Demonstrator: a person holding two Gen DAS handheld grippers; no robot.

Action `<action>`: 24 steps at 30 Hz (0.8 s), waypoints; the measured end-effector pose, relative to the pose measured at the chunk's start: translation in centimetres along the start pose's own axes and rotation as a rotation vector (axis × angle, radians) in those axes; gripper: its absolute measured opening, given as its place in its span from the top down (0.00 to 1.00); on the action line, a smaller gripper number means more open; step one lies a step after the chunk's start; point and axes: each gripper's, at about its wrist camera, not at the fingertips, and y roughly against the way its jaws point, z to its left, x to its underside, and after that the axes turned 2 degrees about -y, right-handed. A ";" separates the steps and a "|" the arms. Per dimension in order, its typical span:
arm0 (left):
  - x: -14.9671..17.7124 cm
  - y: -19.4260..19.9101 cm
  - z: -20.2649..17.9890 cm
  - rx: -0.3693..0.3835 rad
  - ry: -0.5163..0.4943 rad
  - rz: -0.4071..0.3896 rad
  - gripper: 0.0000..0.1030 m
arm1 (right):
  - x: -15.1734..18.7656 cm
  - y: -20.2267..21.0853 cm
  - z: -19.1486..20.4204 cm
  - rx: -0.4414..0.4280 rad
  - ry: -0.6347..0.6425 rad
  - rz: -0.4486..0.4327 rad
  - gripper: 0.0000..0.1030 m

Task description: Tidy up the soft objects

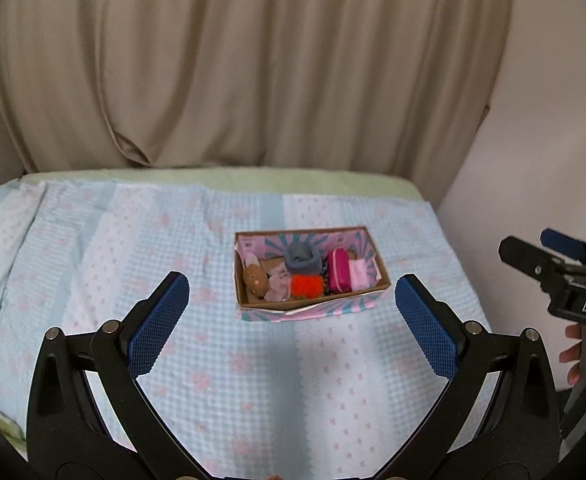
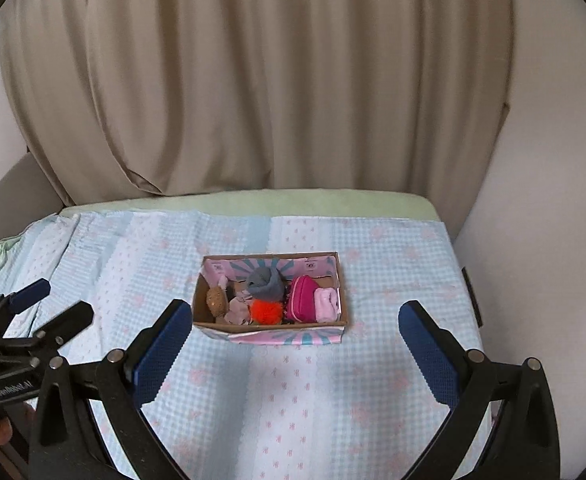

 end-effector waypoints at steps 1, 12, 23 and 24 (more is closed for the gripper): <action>0.4 1.2 0.0 -0.002 0.002 -0.012 0.00 | 0.5 1.0 0.1 0.002 0.000 -0.012 0.00; 5.0 9.5 -1.4 -0.035 0.003 -0.100 0.00 | 6.3 7.8 1.1 0.030 -0.004 -0.077 0.00; 5.9 11.5 -1.6 -0.045 -0.005 -0.149 0.00 | 7.2 9.5 1.0 0.037 -0.014 -0.121 0.00; 6.0 11.6 -1.6 -0.046 -0.004 -0.150 0.00 | 7.2 9.6 1.0 0.036 -0.015 -0.124 0.00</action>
